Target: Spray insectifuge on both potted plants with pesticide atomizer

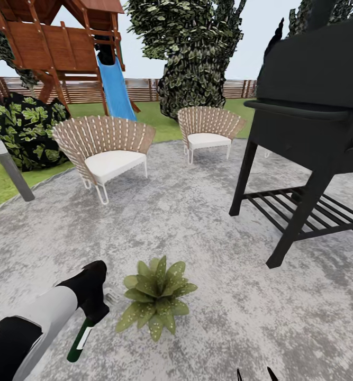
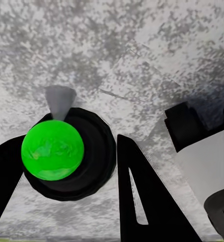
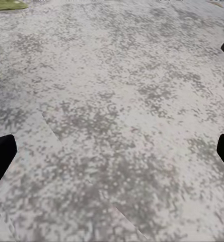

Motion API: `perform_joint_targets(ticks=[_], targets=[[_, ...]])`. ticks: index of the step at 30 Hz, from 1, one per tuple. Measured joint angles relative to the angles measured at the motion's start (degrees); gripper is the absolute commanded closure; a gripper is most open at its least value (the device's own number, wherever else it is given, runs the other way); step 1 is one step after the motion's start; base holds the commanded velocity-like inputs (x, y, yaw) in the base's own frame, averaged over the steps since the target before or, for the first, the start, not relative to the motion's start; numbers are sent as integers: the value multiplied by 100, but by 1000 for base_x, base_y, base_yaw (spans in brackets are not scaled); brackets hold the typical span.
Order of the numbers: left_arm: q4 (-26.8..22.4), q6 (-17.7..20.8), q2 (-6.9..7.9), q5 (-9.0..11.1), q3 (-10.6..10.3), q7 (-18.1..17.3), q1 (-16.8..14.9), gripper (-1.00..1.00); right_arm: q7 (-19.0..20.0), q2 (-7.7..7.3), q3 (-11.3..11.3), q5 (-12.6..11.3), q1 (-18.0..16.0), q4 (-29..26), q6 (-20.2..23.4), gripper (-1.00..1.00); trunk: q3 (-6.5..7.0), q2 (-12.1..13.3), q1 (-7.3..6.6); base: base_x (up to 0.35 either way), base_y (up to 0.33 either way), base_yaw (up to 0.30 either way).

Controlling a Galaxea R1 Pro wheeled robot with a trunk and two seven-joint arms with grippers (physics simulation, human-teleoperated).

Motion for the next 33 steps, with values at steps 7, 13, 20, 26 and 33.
perform_joint_targets(ticks=[7,13,20,26,33], targets=[[30,-24,-17,7,9,-17,21,100,-12,12,-6,-16,0,7,-10,-100,0,0,1,104,232,-79],[27,-36,-18,-2,9,-18,87,100,-13,16,-7,-19,1,5,-11,-100,0,0,1,5,15,-288],[-30,-29,-8,-9,-8,-10,89,100,-13,16,-7,-19,1,5,-11,-100,0,0,1,-7,0,-292],[-25,-32,-10,-7,-6,-10,89,100,-13,16,-7,-20,-1,7,-9,-100,0,0,4,-246,49,-59],[-48,-24,-10,-11,-25,-2,88,100,-12,16,-8,-20,0,6,-1,-100,0,0,1,-52,283,-171]])
